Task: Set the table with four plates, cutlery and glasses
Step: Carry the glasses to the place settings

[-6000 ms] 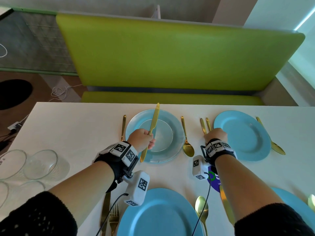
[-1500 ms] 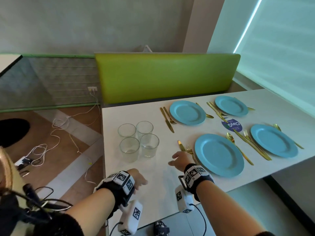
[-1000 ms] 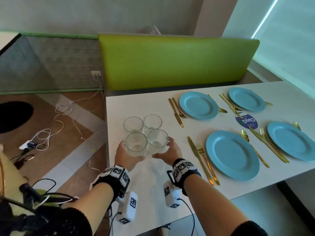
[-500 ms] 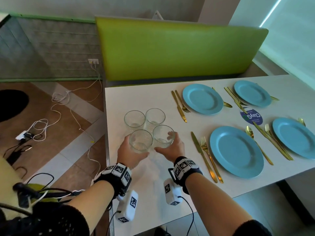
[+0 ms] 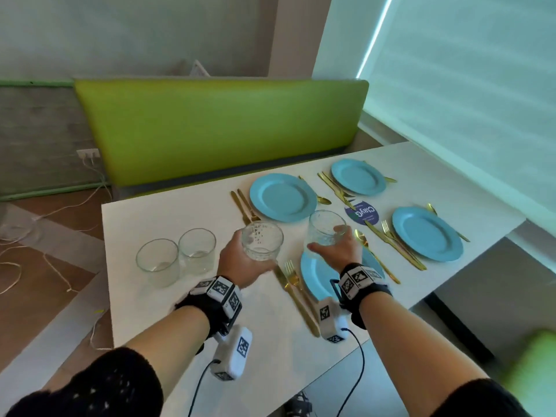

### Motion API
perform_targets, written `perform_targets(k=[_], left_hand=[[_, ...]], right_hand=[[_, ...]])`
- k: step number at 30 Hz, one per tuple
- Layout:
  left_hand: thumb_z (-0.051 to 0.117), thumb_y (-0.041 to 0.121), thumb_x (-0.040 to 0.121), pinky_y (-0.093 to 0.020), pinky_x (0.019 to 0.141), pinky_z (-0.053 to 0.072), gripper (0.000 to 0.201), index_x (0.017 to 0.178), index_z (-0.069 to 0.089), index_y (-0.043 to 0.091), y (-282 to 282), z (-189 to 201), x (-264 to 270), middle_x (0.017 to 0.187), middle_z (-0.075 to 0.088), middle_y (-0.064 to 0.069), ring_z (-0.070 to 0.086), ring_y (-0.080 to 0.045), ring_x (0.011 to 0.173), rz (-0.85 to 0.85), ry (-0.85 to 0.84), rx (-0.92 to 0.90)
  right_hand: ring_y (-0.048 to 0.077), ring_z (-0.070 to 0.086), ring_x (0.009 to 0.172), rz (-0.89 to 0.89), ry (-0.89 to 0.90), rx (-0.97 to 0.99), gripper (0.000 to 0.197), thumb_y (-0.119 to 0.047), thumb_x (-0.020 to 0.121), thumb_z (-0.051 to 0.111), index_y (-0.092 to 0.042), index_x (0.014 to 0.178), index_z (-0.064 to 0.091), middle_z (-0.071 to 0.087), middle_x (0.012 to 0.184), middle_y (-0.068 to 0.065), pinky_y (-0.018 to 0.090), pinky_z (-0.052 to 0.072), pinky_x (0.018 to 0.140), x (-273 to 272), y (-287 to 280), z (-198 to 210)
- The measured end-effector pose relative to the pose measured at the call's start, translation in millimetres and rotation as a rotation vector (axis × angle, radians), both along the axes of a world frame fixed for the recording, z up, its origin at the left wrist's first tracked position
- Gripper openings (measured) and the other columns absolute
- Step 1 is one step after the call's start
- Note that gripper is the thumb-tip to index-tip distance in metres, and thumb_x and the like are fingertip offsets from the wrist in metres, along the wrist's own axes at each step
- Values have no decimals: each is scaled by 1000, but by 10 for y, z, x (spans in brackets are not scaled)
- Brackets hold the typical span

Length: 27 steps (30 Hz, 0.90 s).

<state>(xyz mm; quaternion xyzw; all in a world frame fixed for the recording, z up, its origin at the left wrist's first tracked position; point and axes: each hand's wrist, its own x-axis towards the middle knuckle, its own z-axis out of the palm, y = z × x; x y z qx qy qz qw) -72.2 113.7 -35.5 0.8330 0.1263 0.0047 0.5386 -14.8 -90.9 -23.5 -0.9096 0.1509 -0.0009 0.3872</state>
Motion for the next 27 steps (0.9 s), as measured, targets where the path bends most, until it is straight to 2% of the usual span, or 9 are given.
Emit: perform_targets(k=[5, 10, 16, 21, 24, 27], left_hand=[[85, 26, 62, -21, 92, 38, 84, 134, 43, 17, -587, 194, 596, 131, 56, -4, 53, -21, 121, -61, -25, -29], [86, 27, 61, -24, 98, 38, 86, 134, 42, 15, -1310, 258, 1329, 134, 55, -4, 51, -21, 124, -79, -11, -32], [85, 29, 62, -23, 93, 39, 83, 133, 44, 16, -2092, 252, 2152, 132, 56, -5, 53, -22, 122, -89, 57, -21], [86, 33, 60, -21, 84, 43, 83, 131, 45, 19, -2557, 136, 2648, 127, 60, -1, 57, -19, 114, -107, 102, -13], [86, 36, 59, -24, 87, 49, 85, 131, 44, 21, -2745, 55, 2852, 126, 61, 1, 59, -18, 113, -121, 129, 7], [85, 37, 59, -24, 90, 49, 84, 131, 45, 21, -2884, -25, 3014, 126, 62, 0, 59, -19, 114, -124, 146, 45]], right_hand=[[26, 53, 117, -130, -37, -13, 76, -34, 63, 83, -11, 126, 46, 58, 125, 10, 29, 42, 95, 503, -791, 100], [28, 53, 118, -199, 24, 7, 74, -35, 65, 81, -12, 126, 46, 57, 126, 13, 31, 42, 97, 1187, -1642, 78], [32, 52, 120, -276, 74, -4, 76, -36, 67, 81, -8, 128, 44, 55, 128, 16, 36, 42, 99, 2043, -2547, 39], [34, 53, 118, -355, 117, -12, 80, -39, 66, 80, -6, 128, 42, 56, 125, 18, 38, 45, 96, 2640, -3064, -52], [34, 55, 114, -387, 155, -18, 83, -41, 63, 81, -7, 127, 42, 57, 122, 17, 38, 48, 92, 2891, -3248, -156], [33, 55, 113, -398, 176, -12, 83, -42, 62, 81, -8, 127, 42, 57, 122, 16, 39, 49, 91, 3077, -3338, -256]])
